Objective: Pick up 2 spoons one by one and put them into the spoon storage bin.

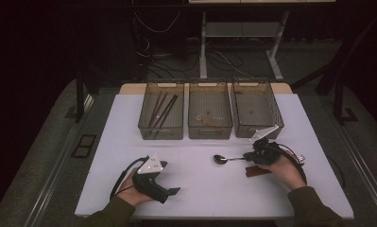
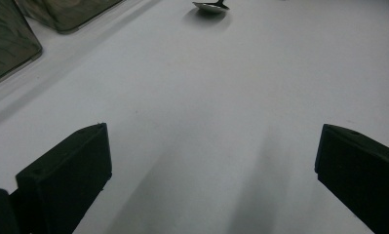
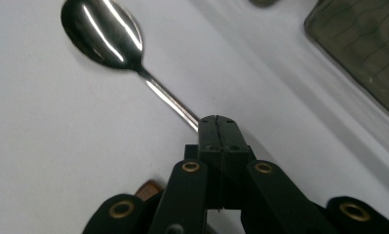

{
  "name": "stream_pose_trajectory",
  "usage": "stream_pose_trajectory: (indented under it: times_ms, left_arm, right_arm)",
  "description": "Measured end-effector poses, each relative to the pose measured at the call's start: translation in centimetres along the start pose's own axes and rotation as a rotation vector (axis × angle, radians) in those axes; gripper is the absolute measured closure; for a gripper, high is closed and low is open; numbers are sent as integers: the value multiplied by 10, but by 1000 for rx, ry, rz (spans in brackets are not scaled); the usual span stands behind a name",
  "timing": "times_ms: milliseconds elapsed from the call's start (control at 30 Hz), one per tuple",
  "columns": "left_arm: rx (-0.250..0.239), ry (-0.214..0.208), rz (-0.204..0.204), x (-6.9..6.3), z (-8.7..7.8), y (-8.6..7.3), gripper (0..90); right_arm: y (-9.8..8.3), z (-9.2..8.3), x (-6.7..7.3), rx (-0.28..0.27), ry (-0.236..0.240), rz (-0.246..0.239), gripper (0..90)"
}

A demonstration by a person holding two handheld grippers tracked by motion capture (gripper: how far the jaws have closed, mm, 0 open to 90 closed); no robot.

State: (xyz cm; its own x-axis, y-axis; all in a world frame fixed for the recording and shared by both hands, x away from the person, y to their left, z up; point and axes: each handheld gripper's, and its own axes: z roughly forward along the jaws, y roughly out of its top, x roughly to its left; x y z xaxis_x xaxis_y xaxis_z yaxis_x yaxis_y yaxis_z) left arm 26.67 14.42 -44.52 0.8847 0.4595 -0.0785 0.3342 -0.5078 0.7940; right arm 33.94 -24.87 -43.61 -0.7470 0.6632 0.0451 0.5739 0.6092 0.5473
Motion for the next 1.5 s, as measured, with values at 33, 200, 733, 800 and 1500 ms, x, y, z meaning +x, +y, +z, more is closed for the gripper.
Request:
stream_pose_trajectory:
  times_ms: [33,200,733,800,1500]
  left_arm:
    - [-2,1,-1,0,0,0,0]
    - [-4,2,-2,0,-1,0,0]
    - [-1,-1,0,0,0,0,0]
    - [-2,-1,1,0,0,1,0]
    - [5,1,6,0,0,0,0]
  right_arm:
    - [0,-1,0,-8,3,2,900]
    - [4,-9,-4,-127,60,47,820]
    - [36,26,25,-181,207,-33,492]
    - [36,30,25,-174,208,-34,492]
    - [31,32,39,-104,154,-278,654]
